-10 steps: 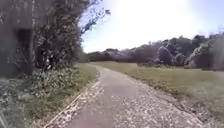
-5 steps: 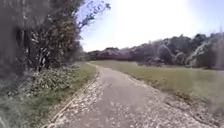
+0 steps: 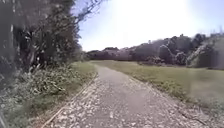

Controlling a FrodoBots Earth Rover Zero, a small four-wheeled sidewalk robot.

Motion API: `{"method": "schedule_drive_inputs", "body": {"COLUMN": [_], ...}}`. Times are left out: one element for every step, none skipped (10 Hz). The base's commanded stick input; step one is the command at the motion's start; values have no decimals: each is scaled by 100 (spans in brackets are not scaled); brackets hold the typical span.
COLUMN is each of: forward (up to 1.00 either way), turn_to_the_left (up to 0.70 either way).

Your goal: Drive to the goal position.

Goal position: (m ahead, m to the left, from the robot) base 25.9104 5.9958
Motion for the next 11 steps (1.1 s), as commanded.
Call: {"method": "schedule_drive_inputs", "body": {"forward": [70,70,70,70,70,70,70,70,70,70,70], "turn_to_the_left": [0,0,0,0,0,0,0,0,0,0,0]}}
